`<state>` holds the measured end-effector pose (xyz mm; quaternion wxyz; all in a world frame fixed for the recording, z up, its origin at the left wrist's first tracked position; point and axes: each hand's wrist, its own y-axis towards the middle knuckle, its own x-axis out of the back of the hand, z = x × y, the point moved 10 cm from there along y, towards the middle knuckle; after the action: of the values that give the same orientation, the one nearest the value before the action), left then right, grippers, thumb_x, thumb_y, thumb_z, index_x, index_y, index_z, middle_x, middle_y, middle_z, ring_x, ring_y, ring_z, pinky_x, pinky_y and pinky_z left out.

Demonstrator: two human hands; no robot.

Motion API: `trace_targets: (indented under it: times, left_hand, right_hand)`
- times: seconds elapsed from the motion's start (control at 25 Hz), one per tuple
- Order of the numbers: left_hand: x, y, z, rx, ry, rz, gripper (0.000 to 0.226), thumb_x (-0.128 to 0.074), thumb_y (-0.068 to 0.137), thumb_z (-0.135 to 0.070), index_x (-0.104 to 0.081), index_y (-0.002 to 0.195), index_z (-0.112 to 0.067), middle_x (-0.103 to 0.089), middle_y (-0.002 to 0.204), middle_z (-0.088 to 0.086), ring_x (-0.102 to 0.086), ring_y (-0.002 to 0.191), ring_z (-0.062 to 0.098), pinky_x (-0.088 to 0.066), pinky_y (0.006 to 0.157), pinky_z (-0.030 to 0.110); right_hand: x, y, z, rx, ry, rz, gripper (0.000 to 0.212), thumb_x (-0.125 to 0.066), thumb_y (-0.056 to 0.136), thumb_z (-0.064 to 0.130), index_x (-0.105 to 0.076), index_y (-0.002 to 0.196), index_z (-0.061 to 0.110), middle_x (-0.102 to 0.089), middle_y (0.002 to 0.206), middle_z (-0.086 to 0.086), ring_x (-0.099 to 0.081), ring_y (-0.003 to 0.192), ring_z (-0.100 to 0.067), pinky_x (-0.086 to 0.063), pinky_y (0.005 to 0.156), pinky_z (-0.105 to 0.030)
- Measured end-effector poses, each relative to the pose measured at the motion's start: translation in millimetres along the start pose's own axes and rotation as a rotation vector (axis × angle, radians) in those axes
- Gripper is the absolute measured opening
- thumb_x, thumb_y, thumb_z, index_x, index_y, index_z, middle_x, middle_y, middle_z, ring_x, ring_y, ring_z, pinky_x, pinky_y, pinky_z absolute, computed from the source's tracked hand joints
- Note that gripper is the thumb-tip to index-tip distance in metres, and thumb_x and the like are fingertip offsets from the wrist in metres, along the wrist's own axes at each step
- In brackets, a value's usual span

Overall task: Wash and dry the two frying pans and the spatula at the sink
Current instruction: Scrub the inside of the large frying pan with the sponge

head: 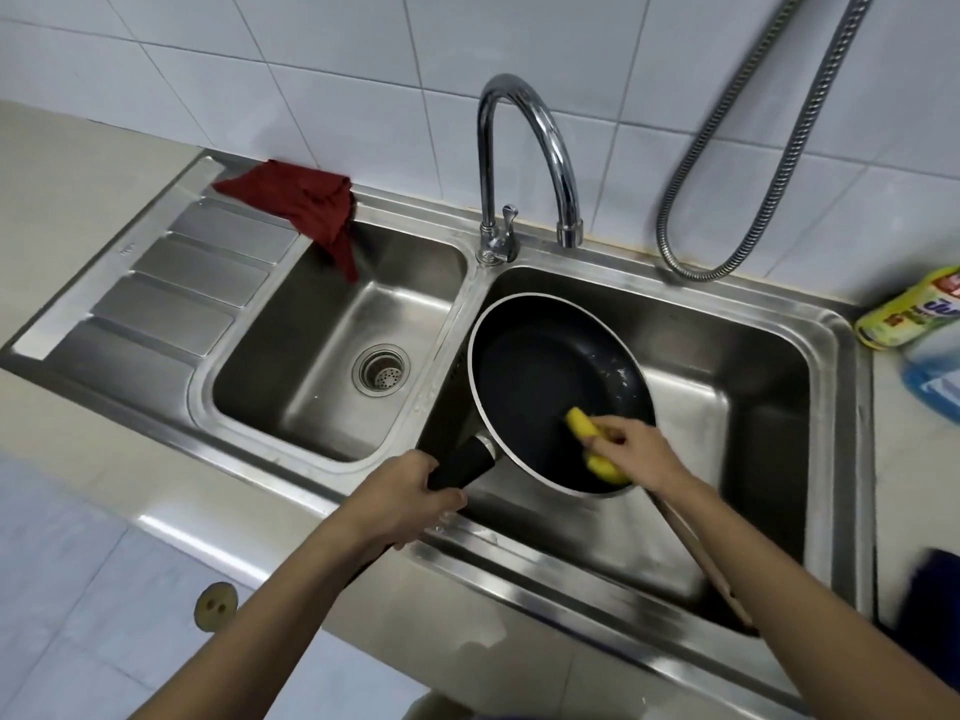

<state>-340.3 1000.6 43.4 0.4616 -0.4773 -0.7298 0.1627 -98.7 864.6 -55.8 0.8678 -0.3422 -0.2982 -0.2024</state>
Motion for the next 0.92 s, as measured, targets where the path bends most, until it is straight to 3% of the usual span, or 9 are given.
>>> trace_targets:
  times: [0.12,0.24,0.32,0.44,0.56,0.64,0.76,0.84,0.92]
  left_hand:
    - [-14.5,0.2,-8.9,-0.018,0.064,0.011,0.016,-0.066,0.086,-0.029,-0.056,0.09,-0.016,-0.054,0.062,0.0,-0.048,0.04,0.008,-0.037,0.039,0.02]
    - [-24.7,-8.1,-11.9,-0.04,0.191,0.022,0.021,-0.065,0.088,-0.034,-0.057,0.098,-0.018,-0.055,0.068,-0.001,-0.052,0.049,0.009,-0.038,0.042,0.018]
    - [-28.2,-13.0,-8.7,-0.048,0.172,0.043,0.02,-0.065,0.088,-0.036,-0.057,0.093,-0.018,-0.055,0.066,0.0,-0.051,0.047,0.009,-0.04,0.043,0.02]
    - [-27.1,-20.7,-3.0,-0.039,-0.012,0.125,0.02,-0.065,0.087,-0.033,-0.058,0.085,-0.014,-0.051,0.06,0.006,-0.046,0.042,0.012,-0.038,0.042,0.025]
    - [-20.5,-25.1,1.9,-0.014,-0.171,0.162,0.019,-0.067,0.087,-0.027,-0.058,0.08,-0.012,-0.047,0.06,0.01,-0.04,0.039,0.013,-0.033,0.042,0.026]
    - [-14.4,-26.0,5.1,-0.004,-0.15,0.125,0.019,-0.066,0.088,-0.025,-0.055,0.076,-0.014,-0.046,0.058,0.01,-0.039,0.037,0.013,-0.032,0.041,0.026]
    - [-5.4,-24.3,8.5,0.009,-0.086,0.086,0.016,-0.065,0.089,-0.025,-0.055,0.08,-0.016,-0.046,0.058,0.008,-0.04,0.037,0.012,-0.033,0.039,0.025]
    - [-0.6,-23.8,4.0,-0.001,-0.057,0.068,0.016,-0.064,0.09,-0.026,-0.054,0.081,-0.016,-0.047,0.058,0.007,-0.041,0.037,0.011,-0.034,0.039,0.025]
    - [-1.7,-23.3,-4.0,-0.022,0.03,0.048,0.017,-0.063,0.09,-0.028,-0.052,0.08,-0.019,-0.048,0.057,0.002,-0.042,0.034,0.008,-0.035,0.038,0.021]
  right_hand:
    - [-34.9,-21.6,58.5,0.194,0.182,0.049,0.035,-0.061,0.089,0.036,-0.061,0.124,0.034,-0.061,0.106,-0.002,-0.059,0.102,-0.017,-0.045,0.091,-0.031]
    - [-35.3,0.4,99.0,0.233,0.279,-0.075,0.037,-0.053,0.094,0.038,-0.057,0.128,0.026,-0.055,0.104,-0.005,-0.056,0.096,-0.019,-0.042,0.083,-0.029]
    - [-24.5,23.5,101.9,0.23,0.111,-0.178,0.043,-0.054,0.093,0.04,-0.052,0.133,0.027,-0.048,0.107,-0.006,-0.052,0.096,-0.022,-0.042,0.084,-0.032]
    - [-7.7,52.6,68.9,0.142,-0.416,-0.217,0.048,-0.054,0.091,0.041,-0.047,0.136,0.026,-0.045,0.119,-0.015,-0.049,0.106,-0.035,-0.045,0.089,-0.042]
    - [18.8,57.0,14.4,-0.017,-0.594,-0.216,0.046,-0.052,0.091,0.04,-0.048,0.133,0.021,-0.043,0.123,-0.02,-0.048,0.11,-0.039,-0.043,0.091,-0.043]
    - [23.7,48.6,-12.4,-0.049,-0.534,-0.13,0.047,-0.056,0.088,0.039,-0.052,0.131,0.023,-0.045,0.121,-0.018,-0.051,0.112,-0.038,-0.043,0.094,-0.04]
    - [9.5,20.0,-6.2,0.065,-0.329,0.106,0.051,-0.061,0.077,0.048,-0.059,0.125,0.032,-0.05,0.107,-0.006,-0.056,0.105,-0.027,-0.042,0.09,-0.031]
    - [-2.6,-1.2,24.5,0.198,-0.195,0.147,0.06,-0.056,0.064,0.059,-0.063,0.119,0.037,-0.05,0.1,0.0,-0.056,0.099,-0.018,-0.04,0.087,-0.027]
    - [-24.4,-11.6,63.2,0.342,-0.063,0.123,0.059,-0.057,0.066,0.059,-0.062,0.121,0.037,-0.048,0.1,0.003,-0.054,0.095,-0.012,-0.04,0.086,-0.023]
